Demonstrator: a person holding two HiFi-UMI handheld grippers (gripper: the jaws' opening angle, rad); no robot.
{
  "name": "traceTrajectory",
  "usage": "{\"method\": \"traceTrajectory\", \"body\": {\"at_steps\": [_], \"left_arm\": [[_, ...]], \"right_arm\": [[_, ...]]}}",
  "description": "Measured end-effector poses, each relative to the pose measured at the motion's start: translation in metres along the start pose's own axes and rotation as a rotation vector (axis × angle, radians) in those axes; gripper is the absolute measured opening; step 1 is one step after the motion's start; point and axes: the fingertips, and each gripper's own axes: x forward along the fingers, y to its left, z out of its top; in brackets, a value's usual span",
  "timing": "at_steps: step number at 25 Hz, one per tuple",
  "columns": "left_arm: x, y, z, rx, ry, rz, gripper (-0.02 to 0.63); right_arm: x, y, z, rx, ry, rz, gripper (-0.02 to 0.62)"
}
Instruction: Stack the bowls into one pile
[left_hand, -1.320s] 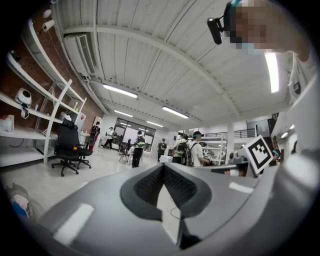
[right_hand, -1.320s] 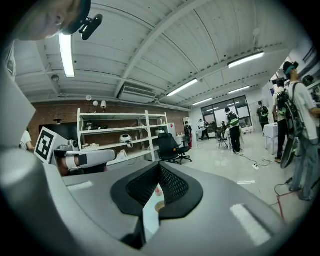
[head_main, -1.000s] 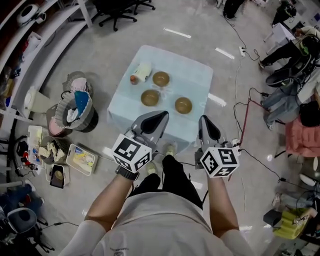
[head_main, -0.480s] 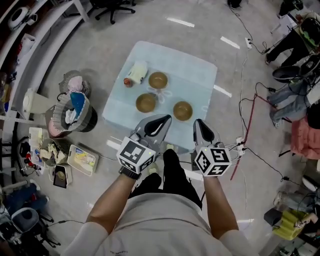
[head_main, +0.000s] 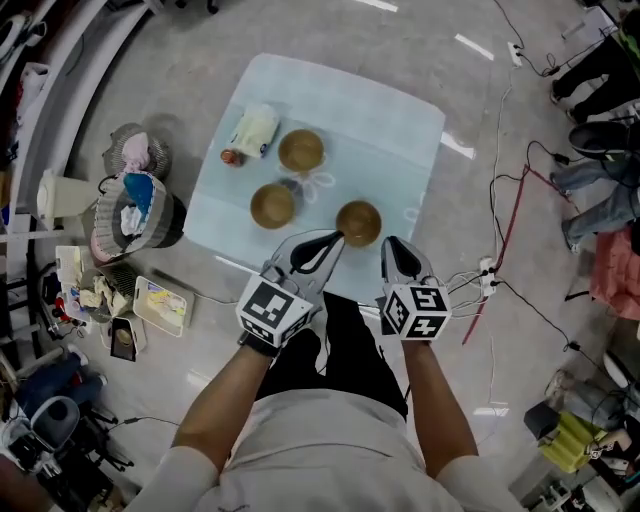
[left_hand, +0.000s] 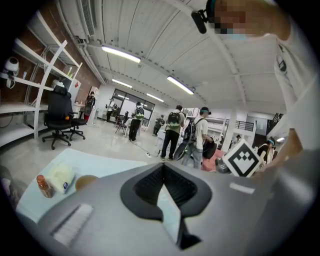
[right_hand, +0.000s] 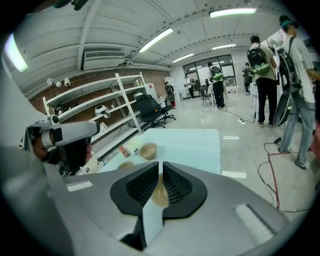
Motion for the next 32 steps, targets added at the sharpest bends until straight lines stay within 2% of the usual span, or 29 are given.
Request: {"method": "traceTrajectory", "body": {"at_steps": [8, 10, 18, 24, 32], "left_arm": [[0.044, 0.017, -0.047, -0.055, 0.091, 0.009, 0.006], [0.051, 0.021, -0.054, -0.061, 0.105, 0.012, 0.006], [0.070, 0.028, -0.072, -0.086, 0.145, 0.022, 0.006], [0.072, 0.034, -0.082, -0.106, 0.172, 0.048, 0.006], [0.066, 0.040, -0.090, -0.129, 0.177, 0.081, 0.006]], "right_arm": [[0.053, -0.045, -0.052, 0.050, 0.149, -0.005, 0.041], [0.063, -0.052, -0.063, 0.071, 0.183, -0.004, 0.058], [0.092, -0.069, -0.095, 0.157, 0.294, 0.003, 0.060], [0.106, -0.071, -0.106, 0.221, 0.341, 0.024, 0.058], [0.115, -0.077, -0.113, 0.236, 0.390, -0.007, 0.046]]}}
